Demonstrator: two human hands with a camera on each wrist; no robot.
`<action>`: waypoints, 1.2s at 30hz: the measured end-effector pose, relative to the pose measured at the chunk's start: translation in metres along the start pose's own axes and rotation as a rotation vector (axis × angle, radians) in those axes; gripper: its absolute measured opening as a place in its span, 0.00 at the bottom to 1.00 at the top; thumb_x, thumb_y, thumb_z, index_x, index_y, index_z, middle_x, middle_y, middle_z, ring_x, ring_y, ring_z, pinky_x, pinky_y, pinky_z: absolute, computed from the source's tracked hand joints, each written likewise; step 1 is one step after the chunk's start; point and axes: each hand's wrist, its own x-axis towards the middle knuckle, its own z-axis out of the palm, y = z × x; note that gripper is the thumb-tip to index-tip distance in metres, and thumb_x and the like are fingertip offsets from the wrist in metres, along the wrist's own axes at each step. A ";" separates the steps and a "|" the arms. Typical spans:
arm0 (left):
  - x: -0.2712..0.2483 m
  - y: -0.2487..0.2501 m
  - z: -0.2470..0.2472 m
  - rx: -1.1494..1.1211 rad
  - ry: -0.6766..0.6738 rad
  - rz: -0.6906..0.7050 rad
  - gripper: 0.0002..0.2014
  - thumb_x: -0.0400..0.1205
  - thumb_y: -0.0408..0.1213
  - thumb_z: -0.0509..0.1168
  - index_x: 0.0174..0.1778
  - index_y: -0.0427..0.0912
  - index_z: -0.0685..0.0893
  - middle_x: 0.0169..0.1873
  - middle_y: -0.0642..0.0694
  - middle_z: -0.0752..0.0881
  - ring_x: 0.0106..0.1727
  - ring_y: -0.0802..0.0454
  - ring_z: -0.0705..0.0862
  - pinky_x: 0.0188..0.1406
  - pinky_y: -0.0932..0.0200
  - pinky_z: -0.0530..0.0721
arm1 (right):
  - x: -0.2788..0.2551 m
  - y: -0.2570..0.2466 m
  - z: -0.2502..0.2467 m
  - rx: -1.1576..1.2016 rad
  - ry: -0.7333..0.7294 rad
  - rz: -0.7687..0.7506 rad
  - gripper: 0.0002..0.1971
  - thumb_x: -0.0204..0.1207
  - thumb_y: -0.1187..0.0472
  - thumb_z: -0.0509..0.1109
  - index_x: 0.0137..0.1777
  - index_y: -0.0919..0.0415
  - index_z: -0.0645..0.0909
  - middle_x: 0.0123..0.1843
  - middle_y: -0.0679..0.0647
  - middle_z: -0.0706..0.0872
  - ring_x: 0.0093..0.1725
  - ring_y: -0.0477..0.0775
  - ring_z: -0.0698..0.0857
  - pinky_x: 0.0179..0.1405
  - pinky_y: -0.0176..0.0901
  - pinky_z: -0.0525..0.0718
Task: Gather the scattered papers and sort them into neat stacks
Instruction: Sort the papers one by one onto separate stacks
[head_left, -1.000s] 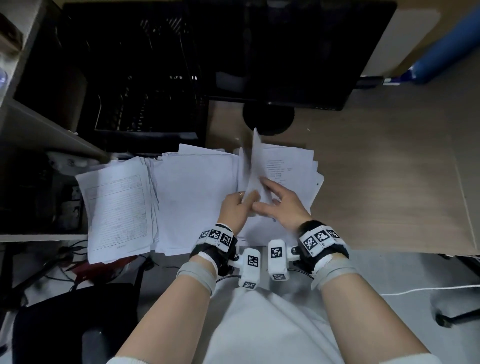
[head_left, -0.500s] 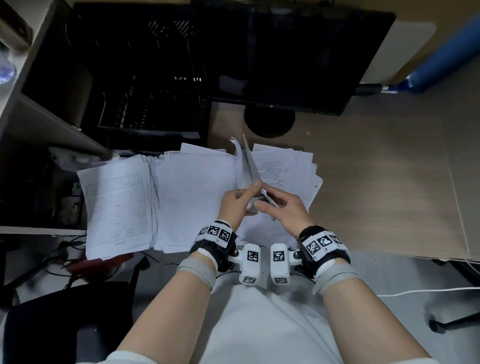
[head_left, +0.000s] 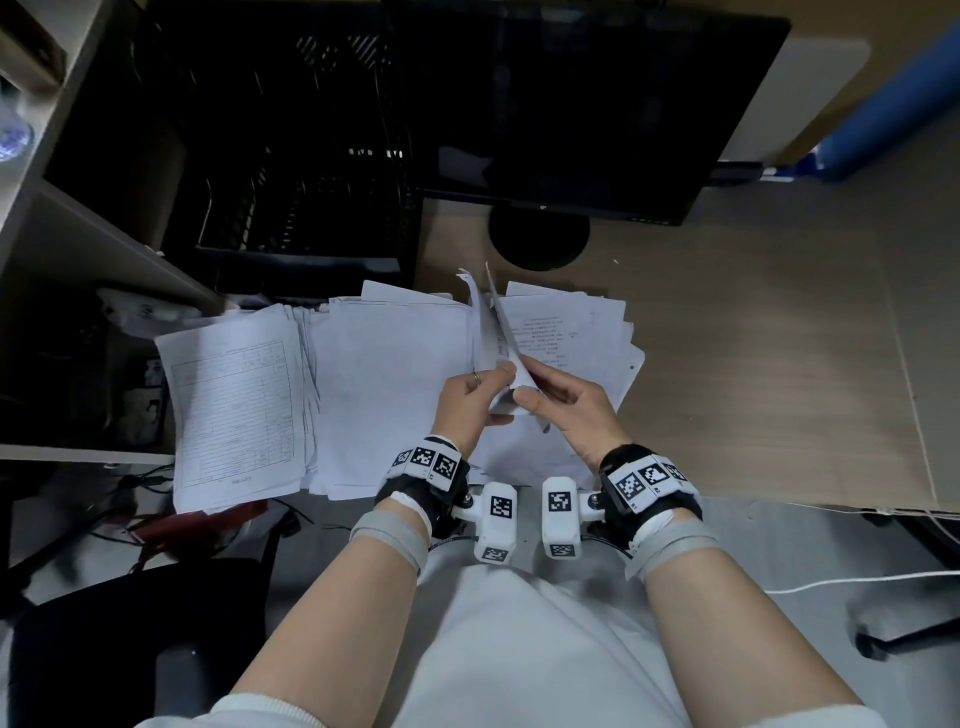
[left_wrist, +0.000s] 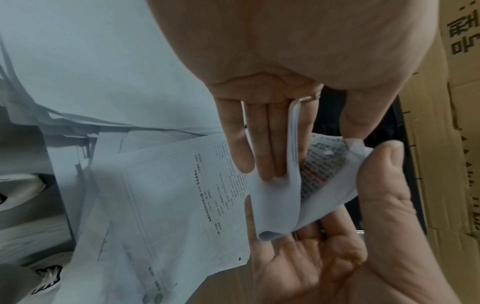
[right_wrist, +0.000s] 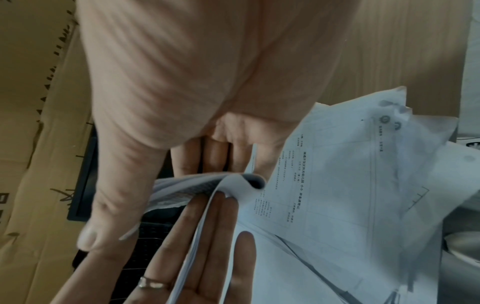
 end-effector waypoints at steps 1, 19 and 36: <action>0.000 0.000 0.000 0.005 -0.010 0.004 0.19 0.86 0.43 0.68 0.29 0.45 0.90 0.36 0.46 0.92 0.46 0.46 0.92 0.57 0.39 0.91 | 0.000 -0.001 0.000 0.001 0.004 -0.002 0.27 0.75 0.56 0.78 0.74 0.50 0.80 0.69 0.45 0.85 0.68 0.41 0.83 0.53 0.39 0.85; 0.009 0.000 -0.004 0.118 0.004 0.045 0.01 0.81 0.35 0.74 0.45 0.42 0.91 0.37 0.50 0.92 0.45 0.48 0.92 0.51 0.45 0.93 | 0.005 -0.006 0.008 0.073 0.054 0.063 0.17 0.78 0.50 0.74 0.67 0.46 0.86 0.65 0.40 0.87 0.68 0.39 0.82 0.71 0.37 0.77; 0.016 -0.004 -0.008 0.133 0.021 0.058 0.07 0.78 0.34 0.75 0.48 0.35 0.92 0.45 0.35 0.92 0.50 0.39 0.92 0.52 0.45 0.92 | 0.009 -0.009 0.010 0.088 0.083 0.069 0.13 0.78 0.62 0.75 0.62 0.53 0.88 0.55 0.50 0.92 0.56 0.45 0.89 0.61 0.38 0.85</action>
